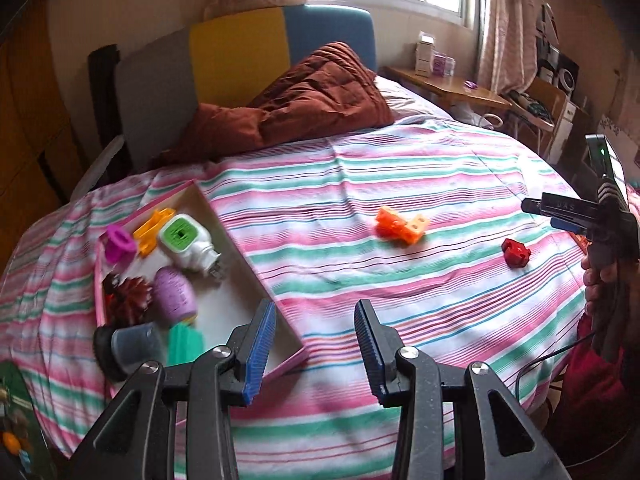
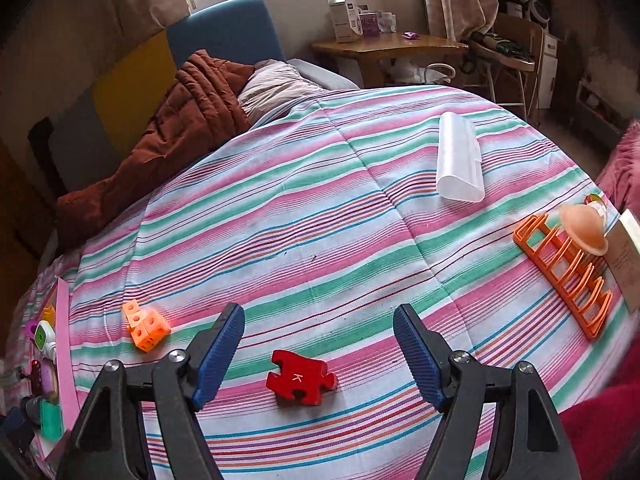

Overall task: Organize rigid objects
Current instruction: 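Move both tools back toward the orange cubes and red puzzle piece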

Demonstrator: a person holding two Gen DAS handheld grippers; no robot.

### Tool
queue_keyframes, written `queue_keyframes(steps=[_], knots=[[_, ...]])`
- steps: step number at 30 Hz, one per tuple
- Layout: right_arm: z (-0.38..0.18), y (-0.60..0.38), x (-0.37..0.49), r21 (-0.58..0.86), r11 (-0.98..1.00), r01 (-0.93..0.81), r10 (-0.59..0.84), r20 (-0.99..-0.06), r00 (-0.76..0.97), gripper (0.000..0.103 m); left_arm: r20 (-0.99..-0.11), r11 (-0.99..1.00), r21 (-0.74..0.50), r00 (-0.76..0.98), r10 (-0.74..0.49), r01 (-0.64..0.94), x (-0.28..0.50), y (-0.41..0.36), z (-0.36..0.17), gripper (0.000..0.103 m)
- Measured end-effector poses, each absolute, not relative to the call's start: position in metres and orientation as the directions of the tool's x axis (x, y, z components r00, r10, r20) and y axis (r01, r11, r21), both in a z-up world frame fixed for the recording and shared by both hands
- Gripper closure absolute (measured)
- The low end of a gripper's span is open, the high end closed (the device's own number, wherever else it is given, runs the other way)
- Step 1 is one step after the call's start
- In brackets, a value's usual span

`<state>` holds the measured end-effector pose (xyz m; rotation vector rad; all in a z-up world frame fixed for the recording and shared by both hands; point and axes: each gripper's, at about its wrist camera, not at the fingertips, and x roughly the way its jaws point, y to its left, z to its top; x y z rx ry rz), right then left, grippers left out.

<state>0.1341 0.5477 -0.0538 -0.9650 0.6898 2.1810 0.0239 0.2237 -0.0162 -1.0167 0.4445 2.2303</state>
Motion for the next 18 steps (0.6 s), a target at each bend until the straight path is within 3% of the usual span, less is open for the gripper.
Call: queue_keyframes(steps=[18], knots=[[-0.050, 0.558, 0.143, 0.246, -0.609, -0.754, 0.329, -0.787, -0.522, 0.022, -0.808, -0.683, 0.013, -0.410, 0.422, -0.730, 0.015, 0.285, -0.031, 0.062]])
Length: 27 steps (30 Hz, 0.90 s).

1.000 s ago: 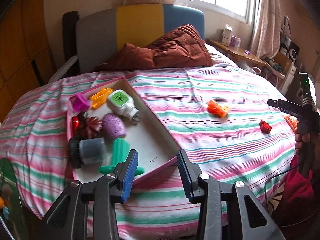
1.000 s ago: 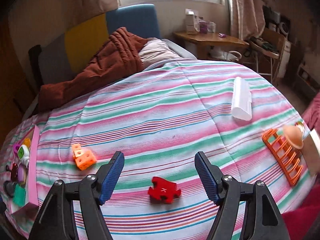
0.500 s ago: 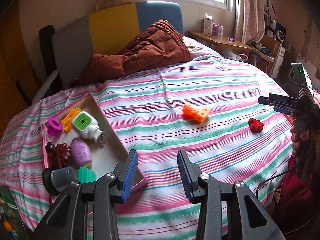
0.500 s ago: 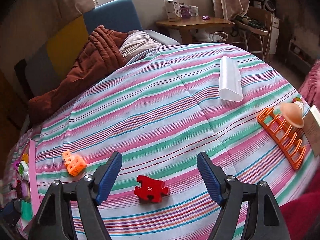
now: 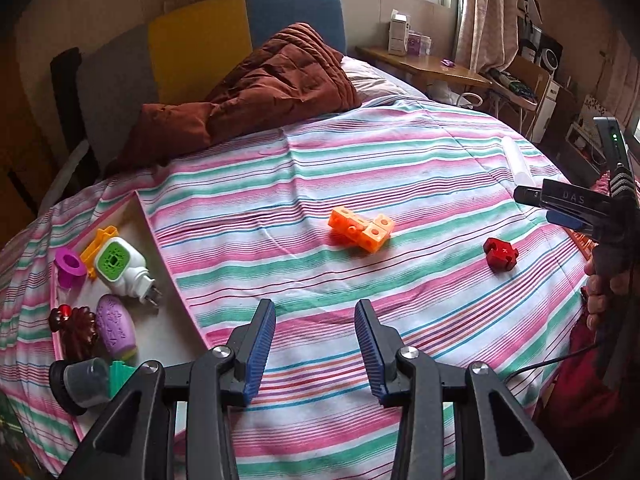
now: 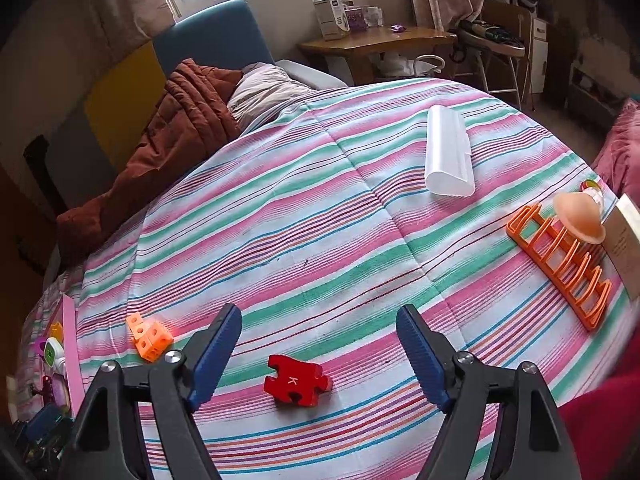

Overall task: Organize rigid objects
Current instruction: 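Move both tools back toward the orange cubes and red puzzle piece, then grasp the orange linked cubes with the left gripper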

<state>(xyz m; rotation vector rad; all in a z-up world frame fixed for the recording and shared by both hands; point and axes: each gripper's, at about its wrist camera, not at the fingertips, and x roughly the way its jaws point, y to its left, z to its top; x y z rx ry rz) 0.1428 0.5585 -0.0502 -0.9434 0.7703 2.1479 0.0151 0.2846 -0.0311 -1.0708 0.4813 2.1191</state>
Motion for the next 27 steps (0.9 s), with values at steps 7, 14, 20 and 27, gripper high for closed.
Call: queue_keyframes(steps=[7, 14, 20, 27], knots=[[-0.049, 0.564, 0.145, 0.262, -0.595, -0.760, 0.322, -0.788, -0.524, 0.021, -0.834, -0.676, -0.031, -0.353, 0.423, -0.737, 0.007, 0.306, -0.044, 0.061], [-0.054, 0.571, 0.147, 0.285, -0.583, -0.761, 0.284, -0.806, -0.519, 0.018, -0.854, -0.686, -0.116, -0.281, 0.438, -0.719, -0.009, 0.326, -0.059, 0.050], [-0.071, 0.565, 0.131, 0.269, -0.635, -0.724, 0.183, -0.858, -0.480, 0.015, -0.864, -0.697, -0.172, -0.234, 0.447, -0.696, -0.019, 0.339, -0.069, 0.046], [-0.082, 0.550, 0.116, 0.186, -0.705, -0.685, 0.187, -0.882, -0.432, 0.015, -0.877, -0.711, -0.186, -0.212, 0.432, -0.678, -0.023, 0.335, -0.082, 0.045]])
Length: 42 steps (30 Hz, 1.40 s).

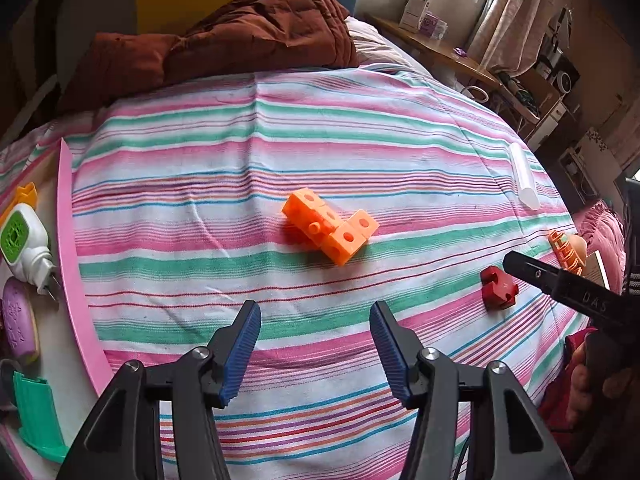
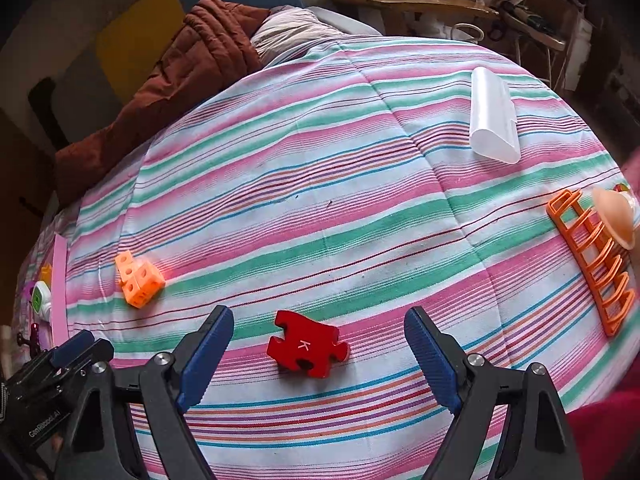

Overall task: Organize rigid objects
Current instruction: 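Grasp the orange linked cubes with the left gripper, then grasp the red K puzzle piece with the right gripper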

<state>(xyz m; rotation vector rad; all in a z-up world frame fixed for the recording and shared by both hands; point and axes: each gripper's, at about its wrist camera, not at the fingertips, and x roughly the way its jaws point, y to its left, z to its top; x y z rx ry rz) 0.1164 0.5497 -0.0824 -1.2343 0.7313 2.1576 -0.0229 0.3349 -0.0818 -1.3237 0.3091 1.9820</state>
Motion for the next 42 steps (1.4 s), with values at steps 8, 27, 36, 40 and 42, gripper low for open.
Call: queue_keyframes(steps=[8, 27, 36, 40, 42], knots=[[-0.104, 0.532, 0.096, 0.028, -0.785, -0.619, 0.227, -0.917, -0.328, 0.039, -0.875, -0.729, -0.226, -0.194, 0.443, -0.646, -0.035, 0.333, -0.084, 0.045], [-0.105, 0.528, 0.096, -0.011, -0.801, -0.598, 0.248, -0.916, -0.316, 0.055, -0.893, -0.793, -0.234, -0.198, 0.405, -0.562, -0.068, 0.409, -0.108, 0.042], [-0.105, 0.526, 0.093, -0.024, -0.811, -0.585, 0.251, -0.917, -0.311, 0.055, -0.888, -0.717, -0.111, -0.255, 0.383, -0.688, -0.049, 0.407, -0.109, 0.057], [-0.105, 0.526, 0.093, -0.034, -0.816, -0.577, 0.258, -0.915, -0.311, 0.055, -0.883, -0.657, -0.080, -0.253, 0.396, -0.749, -0.039, 0.393, -0.107, 0.060], [-0.104, 0.526, 0.093, -0.039, -0.820, -0.572, 0.261, -0.914, -0.310, 0.055, -0.882, -0.652, -0.085, -0.248, 0.400, -0.753, -0.036, 0.384, -0.105, 0.060]])
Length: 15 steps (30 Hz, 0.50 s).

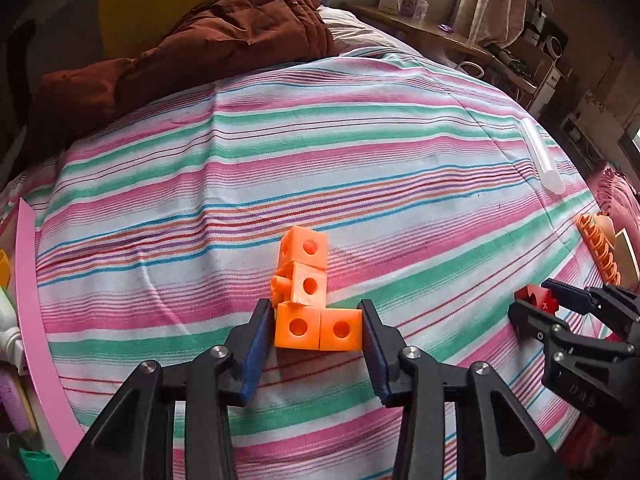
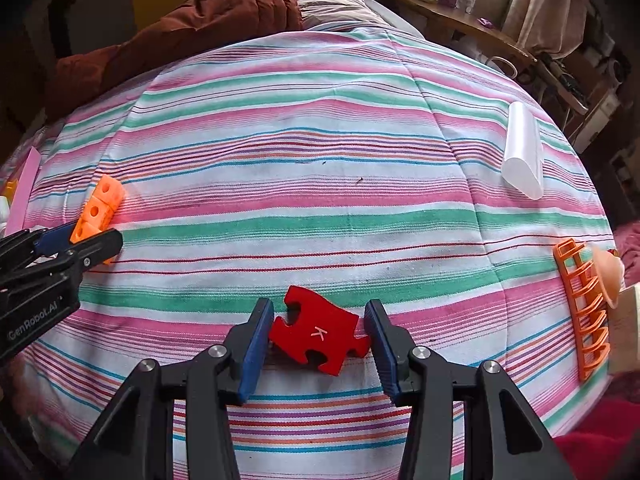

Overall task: Organize rigid objects
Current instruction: 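Grasp the red K puzzle piece with the right gripper, then carry the orange cubes into the tray and open the left gripper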

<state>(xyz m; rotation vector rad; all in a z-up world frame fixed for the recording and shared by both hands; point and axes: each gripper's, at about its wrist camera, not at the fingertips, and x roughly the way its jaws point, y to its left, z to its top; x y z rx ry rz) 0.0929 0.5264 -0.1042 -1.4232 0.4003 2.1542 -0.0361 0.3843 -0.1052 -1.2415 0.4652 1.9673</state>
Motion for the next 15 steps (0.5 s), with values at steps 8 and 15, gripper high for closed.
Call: queue_keyframes(steps=[8, 15], knots=[[-0.106, 0.527, 0.092, -0.044, -0.825, -0.564, 0.264, -0.911, -0.316, 0.055, -0.862, -0.644, -0.053, -0.290, 0.415, -0.764, 0.007, 0.340, -0.101, 0.060], [-0.107, 0.525, 0.091, -0.050, -0.827, -0.559, 0.272, -0.907, -0.322, 0.055, -0.833, -0.657, -0.061, -0.325, 0.449, -0.751, 0.025, 0.310, -0.083, 0.060]])
